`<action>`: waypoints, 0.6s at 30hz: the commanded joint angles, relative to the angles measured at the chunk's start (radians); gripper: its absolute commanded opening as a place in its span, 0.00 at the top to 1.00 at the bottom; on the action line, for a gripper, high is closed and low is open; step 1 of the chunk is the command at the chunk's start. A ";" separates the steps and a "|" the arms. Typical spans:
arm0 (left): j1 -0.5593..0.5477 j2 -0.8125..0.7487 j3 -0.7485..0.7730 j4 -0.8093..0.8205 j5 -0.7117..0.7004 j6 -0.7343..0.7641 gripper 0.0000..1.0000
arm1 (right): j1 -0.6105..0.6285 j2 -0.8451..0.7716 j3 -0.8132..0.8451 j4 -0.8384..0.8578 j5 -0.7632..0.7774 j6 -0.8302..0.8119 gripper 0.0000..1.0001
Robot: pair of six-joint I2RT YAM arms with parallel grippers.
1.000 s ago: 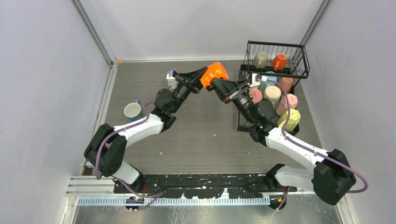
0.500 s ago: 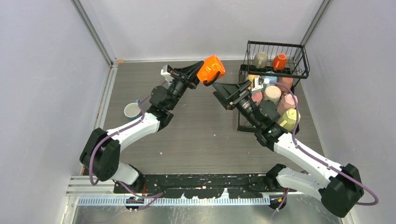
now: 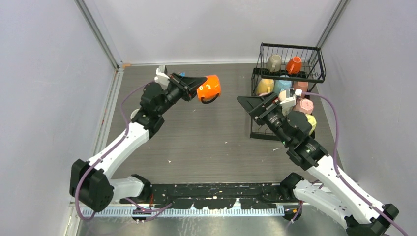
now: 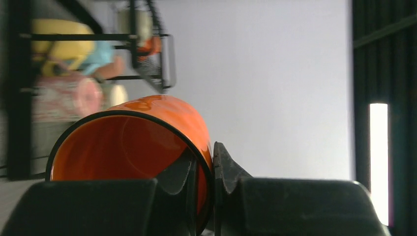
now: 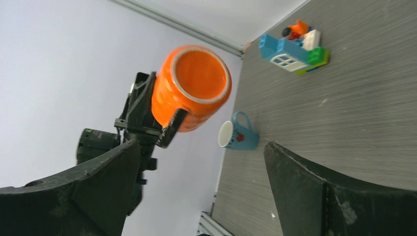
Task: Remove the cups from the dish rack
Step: Place the cup at the center of the board.
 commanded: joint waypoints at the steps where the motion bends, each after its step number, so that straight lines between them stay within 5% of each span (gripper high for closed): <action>1: 0.017 -0.091 0.129 -0.397 0.081 0.353 1.00 | 0.002 -0.024 0.105 -0.247 0.102 -0.104 0.00; 10: 0.024 -0.038 0.406 -1.092 -0.038 0.902 1.00 | 0.002 -0.030 0.173 -0.444 0.163 -0.195 0.00; 18: 0.040 0.038 0.484 -1.335 -0.299 1.159 1.00 | 0.002 -0.039 0.219 -0.533 0.185 -0.265 0.00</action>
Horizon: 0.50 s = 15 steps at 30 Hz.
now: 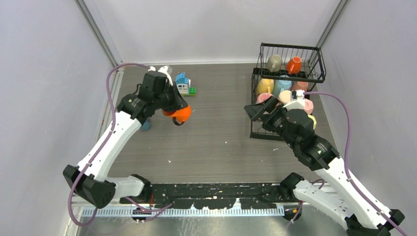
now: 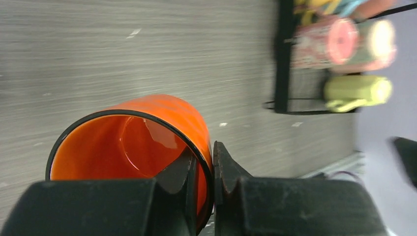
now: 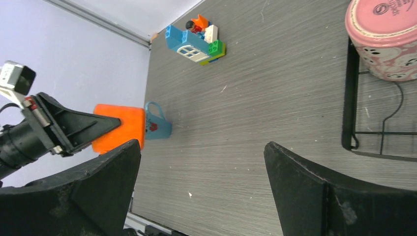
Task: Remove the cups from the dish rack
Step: Place the cup at the center of the board.
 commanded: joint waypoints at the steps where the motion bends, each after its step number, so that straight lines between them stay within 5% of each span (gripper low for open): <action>1: 0.015 0.039 0.049 -0.143 -0.183 0.206 1.00 | 0.003 -0.018 0.060 -0.049 0.035 -0.058 0.00; 7: 0.031 0.121 0.034 -0.148 -0.363 0.275 1.00 | 0.002 -0.021 0.063 -0.058 0.026 -0.066 0.00; 15: 0.086 0.242 0.007 -0.033 -0.405 0.286 1.00 | 0.002 0.014 0.095 -0.060 -0.008 -0.092 0.00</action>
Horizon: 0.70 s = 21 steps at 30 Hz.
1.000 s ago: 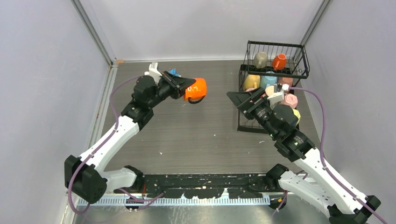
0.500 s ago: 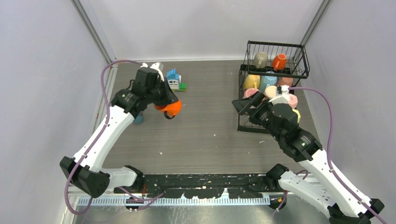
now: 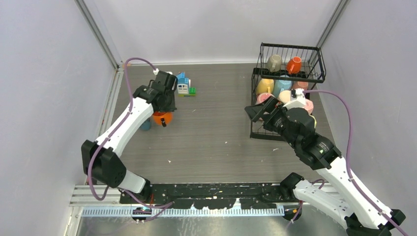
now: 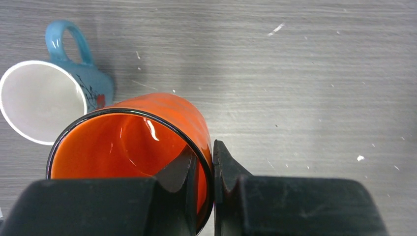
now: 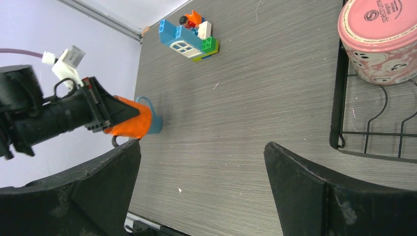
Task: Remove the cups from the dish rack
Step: Place the cup at the center of the board.
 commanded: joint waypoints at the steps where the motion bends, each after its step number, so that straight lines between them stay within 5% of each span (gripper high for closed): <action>1: 0.045 0.052 0.014 0.114 -0.067 0.045 1.00 | 0.002 0.010 0.058 0.006 -0.011 -0.036 0.00; 21: 0.138 0.233 -0.020 0.288 0.019 0.058 1.00 | 0.002 0.013 0.041 0.029 -0.010 -0.037 0.00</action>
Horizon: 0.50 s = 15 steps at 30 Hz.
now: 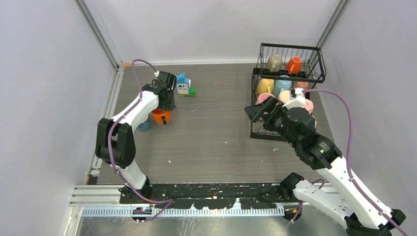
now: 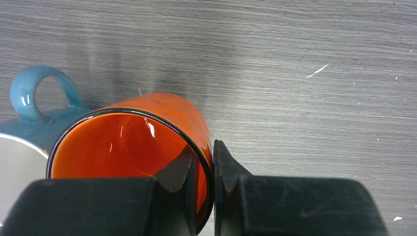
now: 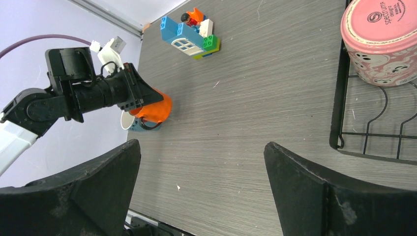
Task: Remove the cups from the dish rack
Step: Place the cup at the center of the board.
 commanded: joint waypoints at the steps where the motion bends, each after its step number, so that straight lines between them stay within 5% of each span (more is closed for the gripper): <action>1: 0.021 0.008 0.024 0.081 0.004 -0.008 1.00 | 0.002 0.008 0.022 0.037 0.006 -0.014 0.00; 15: 0.043 0.091 0.024 0.100 0.037 -0.038 1.00 | 0.003 0.012 0.011 0.054 0.017 -0.009 0.00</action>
